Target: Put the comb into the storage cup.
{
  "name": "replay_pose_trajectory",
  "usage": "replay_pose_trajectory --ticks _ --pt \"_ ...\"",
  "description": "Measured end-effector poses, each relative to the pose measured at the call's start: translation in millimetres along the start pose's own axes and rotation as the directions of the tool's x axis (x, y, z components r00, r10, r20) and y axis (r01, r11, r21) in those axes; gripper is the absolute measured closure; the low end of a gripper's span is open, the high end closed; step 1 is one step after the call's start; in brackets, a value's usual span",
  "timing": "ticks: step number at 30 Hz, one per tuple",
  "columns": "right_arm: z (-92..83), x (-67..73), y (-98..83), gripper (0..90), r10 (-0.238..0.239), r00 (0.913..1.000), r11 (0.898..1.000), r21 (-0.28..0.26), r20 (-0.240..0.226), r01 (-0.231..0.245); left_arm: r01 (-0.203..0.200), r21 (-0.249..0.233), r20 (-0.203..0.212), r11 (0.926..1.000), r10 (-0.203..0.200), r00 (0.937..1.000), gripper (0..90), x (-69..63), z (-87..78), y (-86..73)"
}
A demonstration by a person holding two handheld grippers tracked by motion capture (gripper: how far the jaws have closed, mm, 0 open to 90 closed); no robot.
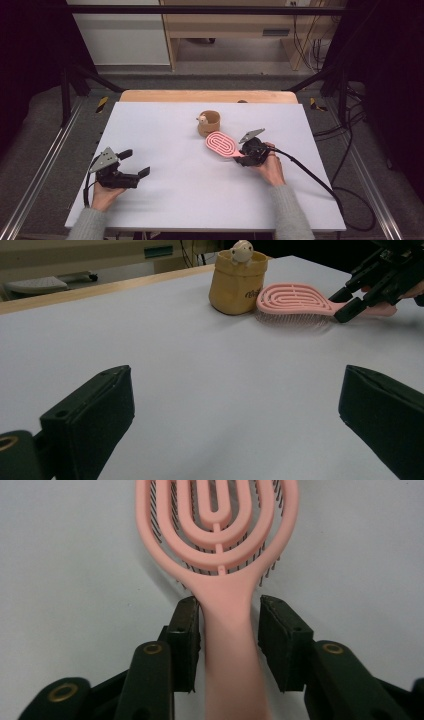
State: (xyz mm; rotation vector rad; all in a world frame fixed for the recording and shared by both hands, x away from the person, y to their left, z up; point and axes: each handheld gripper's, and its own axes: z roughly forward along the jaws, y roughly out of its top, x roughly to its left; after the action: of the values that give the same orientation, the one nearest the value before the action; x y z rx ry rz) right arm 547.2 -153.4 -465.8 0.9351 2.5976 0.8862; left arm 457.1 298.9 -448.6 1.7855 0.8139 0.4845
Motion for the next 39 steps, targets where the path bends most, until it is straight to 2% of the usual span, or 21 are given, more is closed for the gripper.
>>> replay_pose_trajectory --ticks 4,25,28,39 --pt "0.2 -0.2 0.0 65.2 -0.001 1.0000 1.000 0.001 -0.006 0.001 0.000 0.001 0.000 1.0000 0.000 1.0000 1.2 -0.1 0.1 0.0" --pt "0.8 0.6 -0.2 68.7 -0.020 0.9997 1.000 0.016 -0.016 0.021 -0.002 0.002 0.000 1.0000 0.002 1.0000 1.2 -0.2 0.2 0.0" --pt "0.4 1.3 -0.4 69.4 -0.035 0.9993 0.999 0.015 -0.015 0.035 -0.001 0.002 0.001 1.0000 0.001 1.0000 1.2 -0.1 0.2 0.0" --pt "-0.7 1.7 -0.5 70.0 -0.022 0.9994 1.000 0.017 -0.028 0.023 -0.002 0.001 0.001 1.0000 0.002 1.0000 1.3 -0.1 0.1 0.0"
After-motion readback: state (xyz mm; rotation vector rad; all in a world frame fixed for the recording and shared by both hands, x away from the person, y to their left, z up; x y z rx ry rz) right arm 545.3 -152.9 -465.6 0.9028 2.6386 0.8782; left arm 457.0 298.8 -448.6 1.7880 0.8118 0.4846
